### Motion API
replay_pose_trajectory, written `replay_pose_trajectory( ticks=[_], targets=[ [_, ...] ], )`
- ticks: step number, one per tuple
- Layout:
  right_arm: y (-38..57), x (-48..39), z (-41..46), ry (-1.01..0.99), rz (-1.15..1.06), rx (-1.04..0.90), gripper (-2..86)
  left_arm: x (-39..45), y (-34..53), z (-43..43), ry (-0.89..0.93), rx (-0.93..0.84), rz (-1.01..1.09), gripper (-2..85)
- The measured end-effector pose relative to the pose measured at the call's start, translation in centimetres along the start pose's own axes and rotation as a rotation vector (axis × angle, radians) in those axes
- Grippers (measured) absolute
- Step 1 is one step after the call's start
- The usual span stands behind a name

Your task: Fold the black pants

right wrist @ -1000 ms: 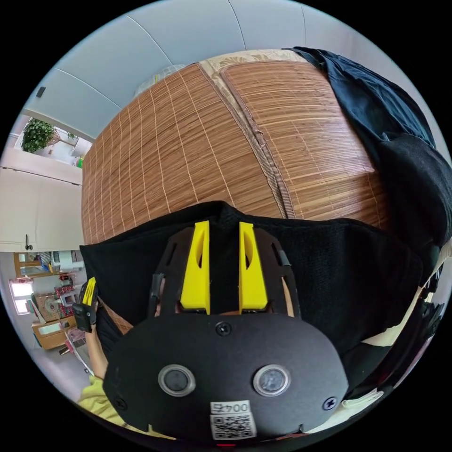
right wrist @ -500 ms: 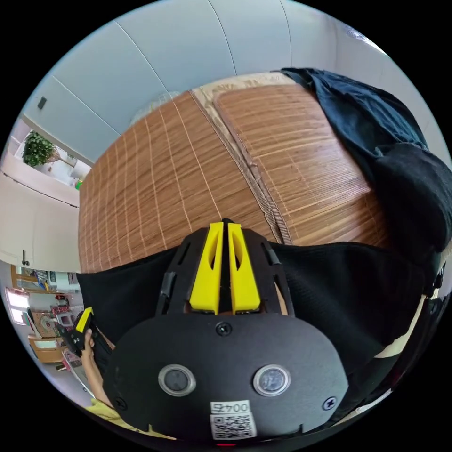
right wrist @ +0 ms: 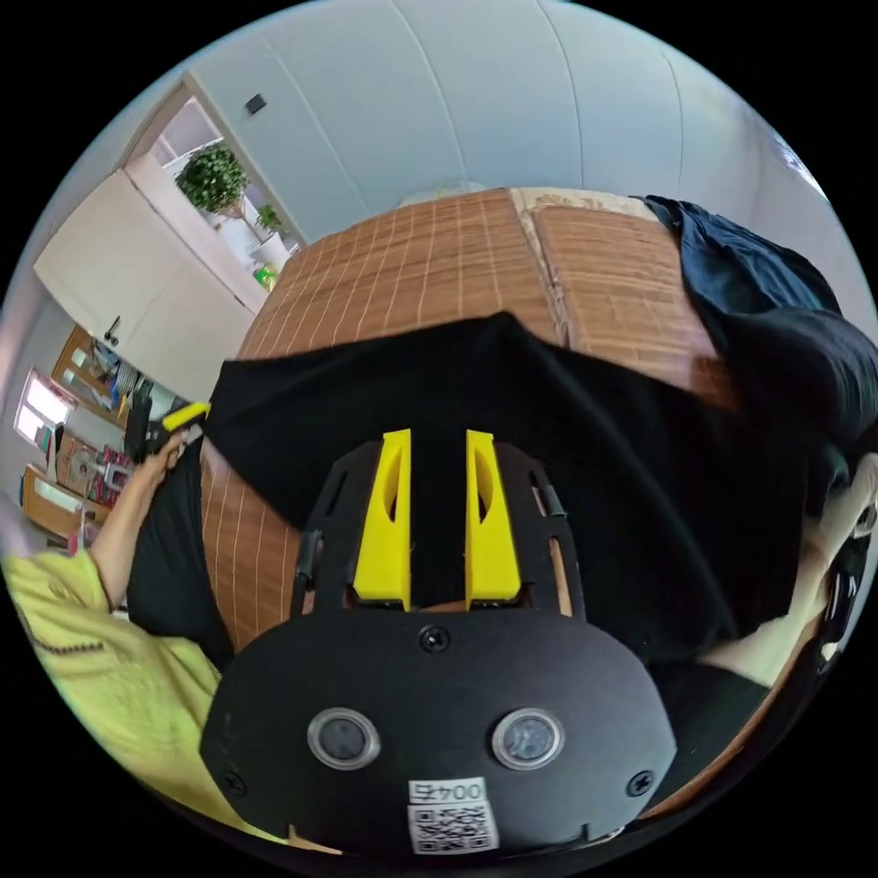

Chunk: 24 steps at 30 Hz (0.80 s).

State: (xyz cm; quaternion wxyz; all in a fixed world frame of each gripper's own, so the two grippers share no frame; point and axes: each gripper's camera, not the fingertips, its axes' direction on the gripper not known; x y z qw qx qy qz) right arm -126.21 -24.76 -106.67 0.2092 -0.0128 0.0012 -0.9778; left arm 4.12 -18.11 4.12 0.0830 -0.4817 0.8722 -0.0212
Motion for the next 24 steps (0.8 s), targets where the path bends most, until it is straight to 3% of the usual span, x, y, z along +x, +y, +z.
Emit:
replay_pose_trajectory(
  ticks=[6, 9, 12, 15, 19, 24],
  targets=[
    [9.8, -11.0, -1.6, 0.101, -0.01, 0.051, 8.2, 4.2, 1.8, -2.2, -0.027, 0.07, 0.104, 1.0],
    [12.0, -15.1, -2.0, 0.207, -0.024, 0.058, 9.7, 7.7, 3.7, -4.9, -0.035, 0.208, 0.245, 1.7],
    [12.3, -19.8, -1.1, 0.325, -0.17, -0.055, 10.7, 11.2, 5.5, -7.0, -0.037, 0.302, 0.42, 3.0],
    [11.4, -25.2, -0.8, 0.419, -0.324, -0.092, 13.8, 16.9, 8.3, -9.1, -0.175, 0.386, 0.651, 6.0],
    [10.3, -33.1, 2.2, 0.683, -0.622, -0.227, 15.8, 20.7, 9.9, -10.1, -0.2, 0.404, 0.794, 7.9],
    [10.0, -39.2, 2.9, 0.83, -0.82, -0.25, 14.6, 23.6, 10.5, -9.6, -0.265, 0.369, 0.906, 9.4]
  ],
)
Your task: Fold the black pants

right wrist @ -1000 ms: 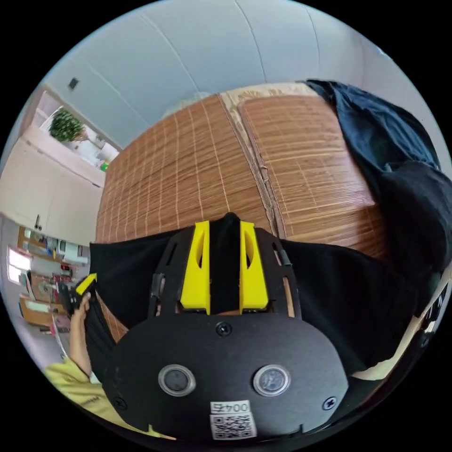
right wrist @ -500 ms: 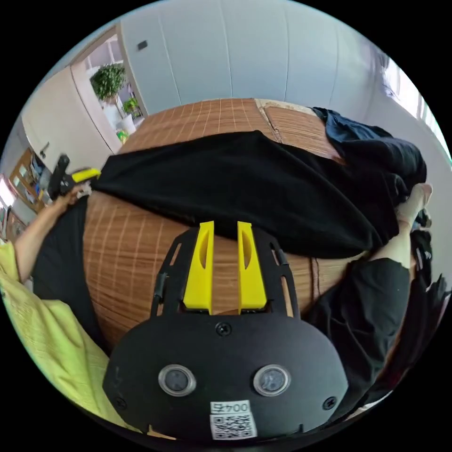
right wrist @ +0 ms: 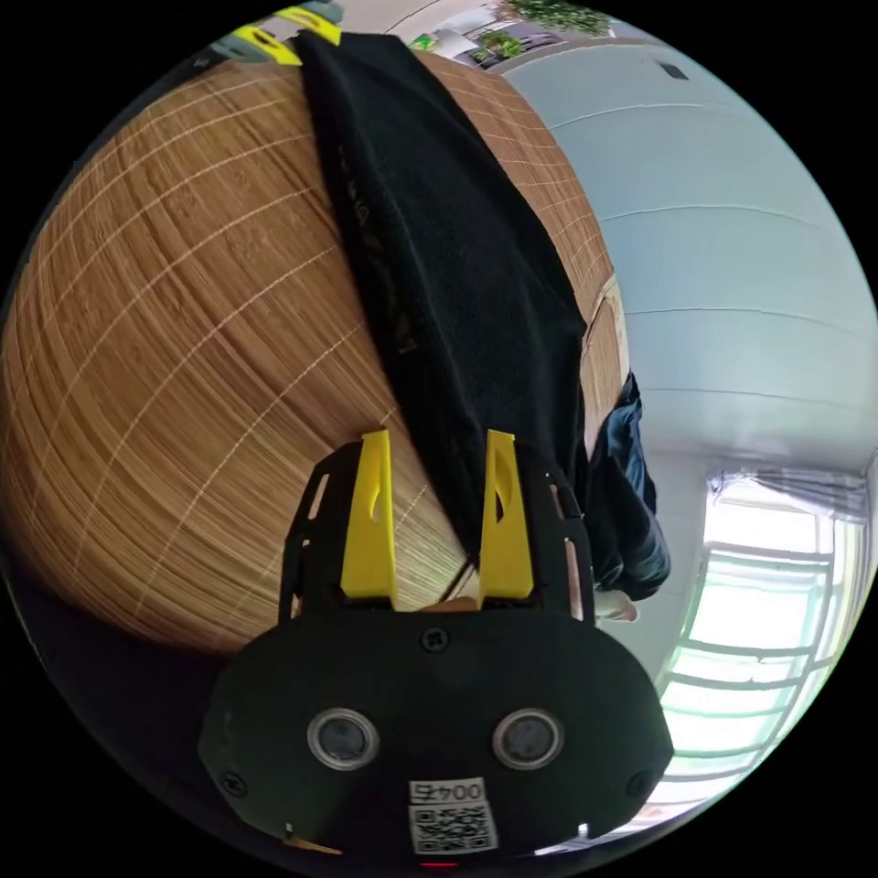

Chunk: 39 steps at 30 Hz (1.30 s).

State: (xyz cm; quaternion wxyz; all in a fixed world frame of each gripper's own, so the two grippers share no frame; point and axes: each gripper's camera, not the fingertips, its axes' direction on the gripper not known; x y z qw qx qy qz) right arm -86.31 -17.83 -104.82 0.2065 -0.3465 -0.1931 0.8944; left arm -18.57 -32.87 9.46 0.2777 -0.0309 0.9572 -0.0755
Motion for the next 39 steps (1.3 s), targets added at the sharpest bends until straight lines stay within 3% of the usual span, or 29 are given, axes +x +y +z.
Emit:
replay_pose_trajectory(
  ticks=[6, 15, 23, 30, 32, 35, 39],
  targets=[
    [-2.5, -1.0, -3.3, 0.057, -0.019, -0.043, 12.7, 2.4, -2.3, 0.5, -0.033, -0.048, 0.198, 10.2],
    [-5.4, -2.4, -4.8, 0.18, -0.033, -0.081, 7.1, 3.2, -6.5, 4.8, -0.142, -0.162, 0.298, 6.2],
    [-5.0, -1.7, -5.8, 0.075, -0.068, -0.094, 4.1, 2.7, -6.1, 4.2, -0.05, -0.187, 0.255, 3.1],
    [-1.1, -4.5, -8.3, -0.066, -0.095, -0.103, 6.0, 4.5, -2.5, 2.3, 0.04, -0.248, 0.336, 4.5],
    [0.5, -4.5, -8.3, -0.065, -0.081, -0.11, 6.2, 1.7, -0.6, 1.5, 0.091, -0.261, 0.242, 4.3],
    [4.3, -1.5, -9.4, -0.147, 0.108, -0.029, 5.3, -3.3, 1.4, 0.7, 0.08, -0.227, 0.024, 2.6],
    [9.1, 5.3, -8.0, -0.378, 0.525, 0.22, 9.5, -10.8, -1.3, 3.7, 0.234, -0.221, -0.407, 1.8]
  ],
)
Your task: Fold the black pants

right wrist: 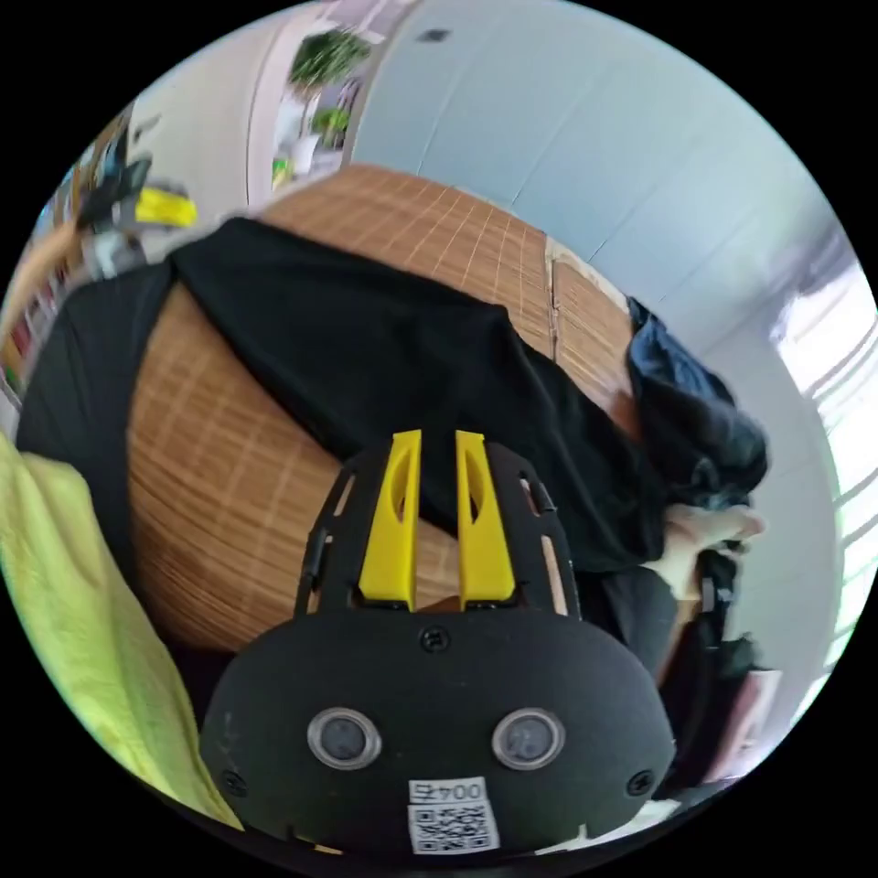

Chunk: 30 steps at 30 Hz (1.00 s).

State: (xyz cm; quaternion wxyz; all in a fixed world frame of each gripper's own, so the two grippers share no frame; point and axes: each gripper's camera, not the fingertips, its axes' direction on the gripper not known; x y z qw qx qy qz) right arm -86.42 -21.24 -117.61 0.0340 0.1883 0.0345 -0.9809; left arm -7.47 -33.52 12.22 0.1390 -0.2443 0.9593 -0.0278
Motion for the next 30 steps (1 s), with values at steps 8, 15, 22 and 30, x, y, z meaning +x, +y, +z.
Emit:
replay_pose_trajectory(
  ticks=[8, 15, 22, 30],
  targets=[
    [1.4, 7.2, 9.8, -0.219, 0.16, -0.01, 7.9, 0.8, -10.8, 7.0, 0.089, -0.037, -0.027, 5.6],
    [4.6, 9.8, 15.8, -0.347, 0.199, -0.093, 8.0, -1.5, -13.5, 10.6, 0.26, -0.045, -0.094, 7.6],
    [6.1, 11.9, 19.6, -0.323, 0.17, -0.119, 6.4, -0.8, -14.4, 12.7, 0.274, -0.036, -0.004, 4.8],
    [7.9, 13.1, 22.8, -0.28, 0.146, -0.118, 5.3, -2.7, -14.7, 13.8, 0.166, -0.027, -0.148, 1.1]
  ],
)
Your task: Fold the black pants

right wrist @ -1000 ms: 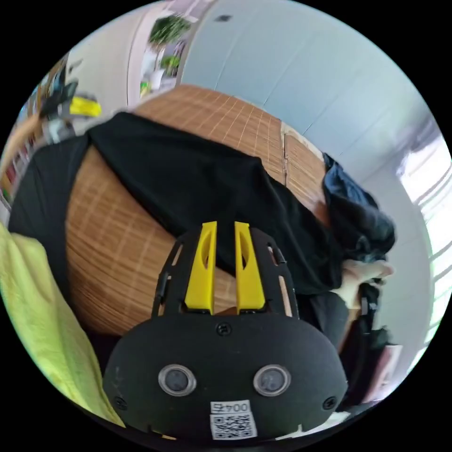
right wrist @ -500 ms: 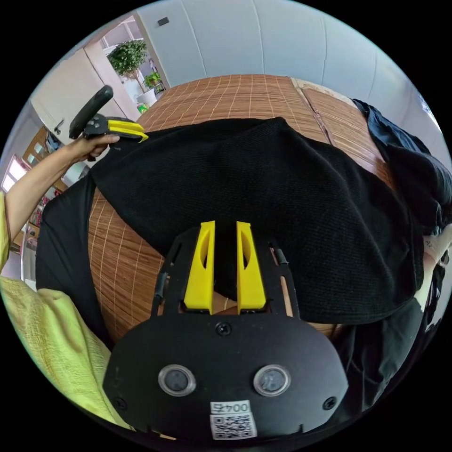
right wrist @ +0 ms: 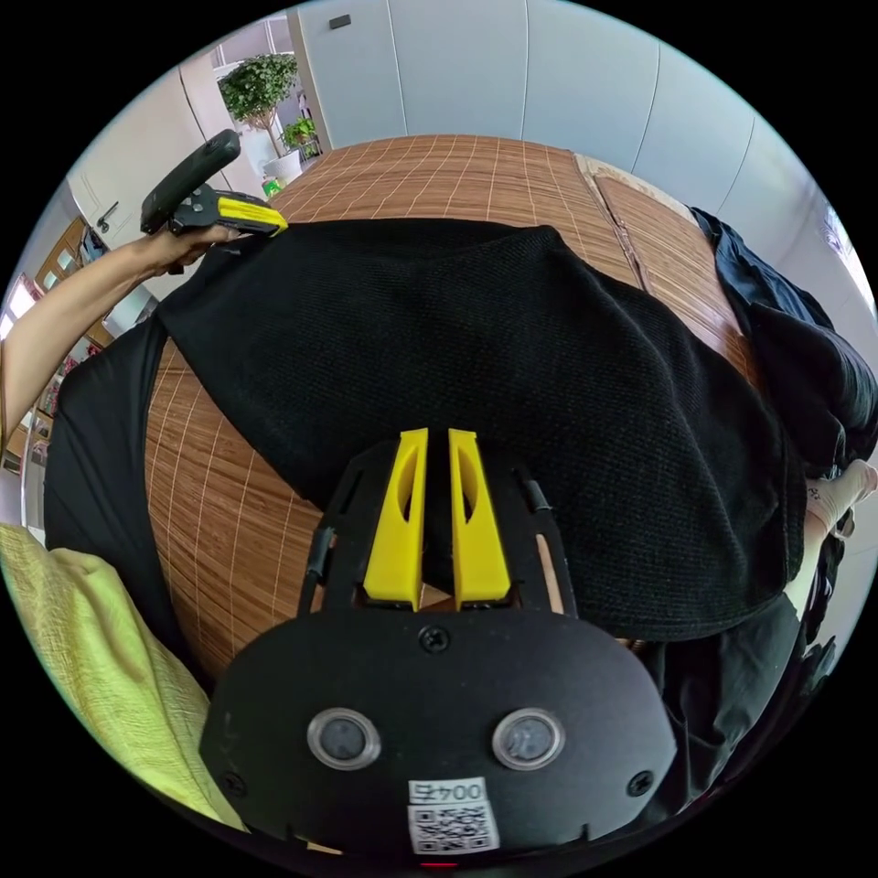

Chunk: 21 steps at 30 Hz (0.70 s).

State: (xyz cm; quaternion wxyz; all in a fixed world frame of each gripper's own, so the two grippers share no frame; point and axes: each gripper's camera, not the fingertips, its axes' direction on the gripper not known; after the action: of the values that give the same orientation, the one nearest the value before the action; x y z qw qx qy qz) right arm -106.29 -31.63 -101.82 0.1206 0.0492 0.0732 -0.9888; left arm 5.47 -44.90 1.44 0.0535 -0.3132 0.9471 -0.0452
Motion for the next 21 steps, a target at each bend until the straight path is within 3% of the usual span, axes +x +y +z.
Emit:
replay_pose_trajectory(
  ticks=[5, 11, 15, 18, 21],
  targets=[
    [0.5, 1.4, 1.8, -0.005, 0.0, -0.001, 5.3, 1.5, -0.1, 1.5, -0.012, -0.021, 0.008, 0.9],
    [1.3, 3.2, 4.1, -0.025, 0.001, 0.008, 5.5, 1.2, 3.5, -3.6, -0.027, 0.124, -0.08, 0.8],
    [1.8, 3.4, 5.8, 0.011, -0.022, 0.016, 5.8, 4.4, 5.4, 0.9, -0.028, -0.06, 0.022, 0.6],
    [2.4, 3.5, 7.0, 0.051, -0.038, 0.029, 6.1, 6.2, 6.2, -0.7, -0.143, -0.016, 0.001, 0.6],
    [3.0, 4.2, 7.8, 0.05, -0.017, 0.053, 7.3, 8.2, 6.7, -4.5, -0.122, 0.08, -0.01, 0.5]
  ],
)
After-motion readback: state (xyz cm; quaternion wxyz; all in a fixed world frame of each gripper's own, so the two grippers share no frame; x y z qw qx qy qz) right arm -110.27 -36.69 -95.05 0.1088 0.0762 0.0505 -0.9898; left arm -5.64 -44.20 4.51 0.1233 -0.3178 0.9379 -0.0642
